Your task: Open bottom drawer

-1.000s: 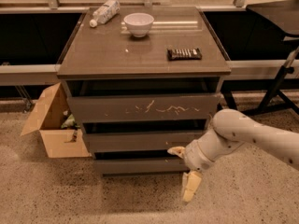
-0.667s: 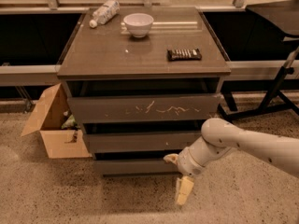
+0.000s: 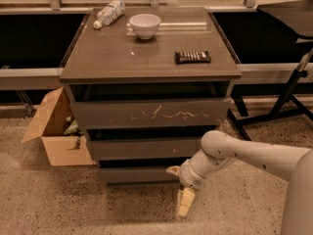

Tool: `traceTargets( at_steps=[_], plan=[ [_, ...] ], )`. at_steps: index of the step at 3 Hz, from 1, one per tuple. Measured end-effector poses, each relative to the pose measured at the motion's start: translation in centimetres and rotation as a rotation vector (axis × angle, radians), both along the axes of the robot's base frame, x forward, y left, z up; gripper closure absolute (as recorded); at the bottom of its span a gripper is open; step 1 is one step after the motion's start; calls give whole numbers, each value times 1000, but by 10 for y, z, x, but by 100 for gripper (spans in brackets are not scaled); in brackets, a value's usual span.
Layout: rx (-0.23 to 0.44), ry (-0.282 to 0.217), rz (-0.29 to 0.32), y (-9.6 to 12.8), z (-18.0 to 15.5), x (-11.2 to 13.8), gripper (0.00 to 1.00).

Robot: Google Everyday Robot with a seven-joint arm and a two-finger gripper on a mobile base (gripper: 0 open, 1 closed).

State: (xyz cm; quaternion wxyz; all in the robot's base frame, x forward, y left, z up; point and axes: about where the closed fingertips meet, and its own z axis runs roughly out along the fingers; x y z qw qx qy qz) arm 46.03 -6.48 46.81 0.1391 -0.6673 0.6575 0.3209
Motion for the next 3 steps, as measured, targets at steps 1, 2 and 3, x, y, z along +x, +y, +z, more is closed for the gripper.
traceTargets(
  at_steps=[1,2,3],
  plan=[
    [-25,-10,3,1,-18,9,0],
    [-62,-44,40,-3,-58,31,0],
    [-68,-88,74,-10,-94,53,0]
  ],
)
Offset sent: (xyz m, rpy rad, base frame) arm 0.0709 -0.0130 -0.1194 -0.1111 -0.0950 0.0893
